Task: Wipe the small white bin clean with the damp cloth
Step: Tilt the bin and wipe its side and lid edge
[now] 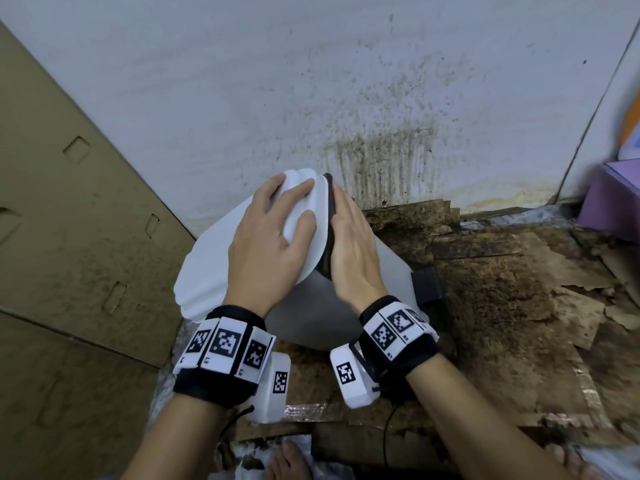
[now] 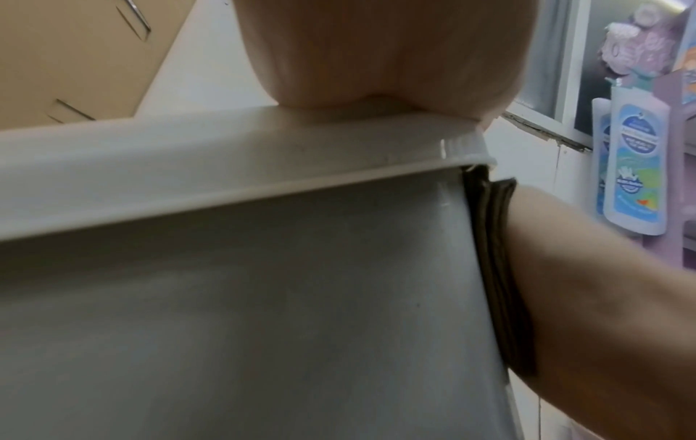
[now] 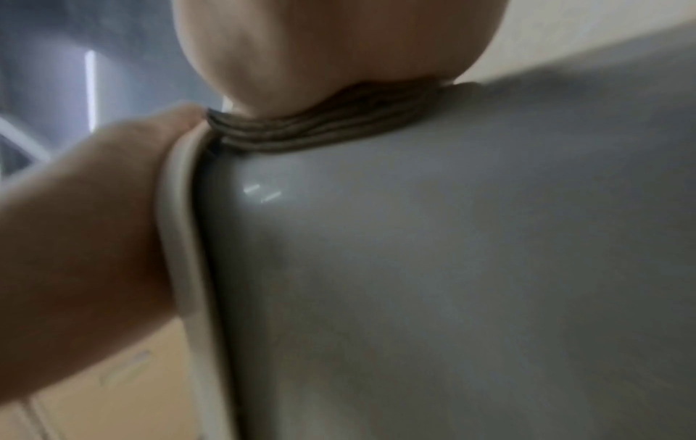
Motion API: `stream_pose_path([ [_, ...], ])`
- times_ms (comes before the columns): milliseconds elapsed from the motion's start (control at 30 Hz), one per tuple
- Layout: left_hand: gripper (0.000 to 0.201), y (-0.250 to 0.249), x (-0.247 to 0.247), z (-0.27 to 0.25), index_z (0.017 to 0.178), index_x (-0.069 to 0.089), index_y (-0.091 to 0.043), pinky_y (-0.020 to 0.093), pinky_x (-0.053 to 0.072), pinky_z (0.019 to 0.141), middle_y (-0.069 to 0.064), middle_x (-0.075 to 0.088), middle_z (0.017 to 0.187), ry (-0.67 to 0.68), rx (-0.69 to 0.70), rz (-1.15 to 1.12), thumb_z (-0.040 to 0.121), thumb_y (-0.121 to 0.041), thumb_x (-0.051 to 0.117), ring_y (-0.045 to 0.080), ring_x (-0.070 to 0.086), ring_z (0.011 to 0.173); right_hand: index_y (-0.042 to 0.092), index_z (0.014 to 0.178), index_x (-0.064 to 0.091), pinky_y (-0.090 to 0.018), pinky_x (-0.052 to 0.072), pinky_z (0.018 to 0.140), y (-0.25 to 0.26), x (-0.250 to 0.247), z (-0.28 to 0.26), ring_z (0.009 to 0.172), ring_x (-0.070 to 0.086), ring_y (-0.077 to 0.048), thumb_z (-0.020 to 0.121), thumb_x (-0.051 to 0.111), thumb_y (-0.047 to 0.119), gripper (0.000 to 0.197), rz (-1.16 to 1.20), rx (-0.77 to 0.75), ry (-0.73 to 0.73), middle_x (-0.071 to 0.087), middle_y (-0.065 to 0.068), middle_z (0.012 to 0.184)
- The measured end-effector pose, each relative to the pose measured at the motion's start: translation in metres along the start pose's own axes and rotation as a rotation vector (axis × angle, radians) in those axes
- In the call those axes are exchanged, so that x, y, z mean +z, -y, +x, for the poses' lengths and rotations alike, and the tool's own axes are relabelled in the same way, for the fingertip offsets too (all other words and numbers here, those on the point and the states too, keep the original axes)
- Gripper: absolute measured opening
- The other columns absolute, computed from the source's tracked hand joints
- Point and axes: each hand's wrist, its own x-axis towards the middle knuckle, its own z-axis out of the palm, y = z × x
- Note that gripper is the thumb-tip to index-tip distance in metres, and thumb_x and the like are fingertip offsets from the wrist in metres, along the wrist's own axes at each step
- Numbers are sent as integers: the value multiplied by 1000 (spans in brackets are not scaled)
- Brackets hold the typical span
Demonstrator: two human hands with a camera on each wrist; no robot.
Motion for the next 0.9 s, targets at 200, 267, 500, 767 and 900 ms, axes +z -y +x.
stream_pose_path([
  [200, 42, 1, -2, 0, 138, 53, -48, 32, 37, 96, -19, 37, 153, 8, -13, -16, 97, -48, 41, 4, 40, 138, 30, 159, 21, -36, 14, 125, -34, -8, -6, 149, 15, 4, 106, 16, 35, 53, -33, 3, 8, 22, 18, 163],
  [267, 41, 1, -3, 0, 137, 53, -49, 31, 36, 96, -19, 36, 153, 9, -23, -24, 98, -46, 41, 4, 40, 138, 30, 158, 24, -36, 15, 125, -53, -17, -11, 148, 17, 4, 104, 17, 39, 55, -50, 74, -6, 25, 18, 162],
  [500, 41, -4, 0, 0, 137, 54, -46, 32, 37, 96, -18, 37, 152, 2, -4, -18, 97, -46, 42, 6, 40, 138, 23, 157, 26, -34, 15, 124, -92, -37, -21, 147, 21, -2, 107, 20, 28, 50, -95, 254, -34, 28, 8, 161],
  [767, 42, -2, -1, 1, 137, 54, -48, 33, 37, 94, -20, 37, 152, -15, -24, -8, 97, -46, 40, 5, 39, 138, 25, 156, 28, -33, 15, 123, -76, -32, -17, 147, 23, -6, 106, 26, 28, 51, -47, 314, -64, 30, 9, 161],
  [900, 44, 3, -7, -3, 137, 53, -48, 34, 38, 95, -21, 37, 152, -30, -48, -15, 96, -47, 39, 2, 38, 138, 25, 157, 26, -36, 14, 124, -51, -16, -15, 149, 21, -8, 99, 20, 36, 60, -69, 304, -89, 27, 8, 162],
])
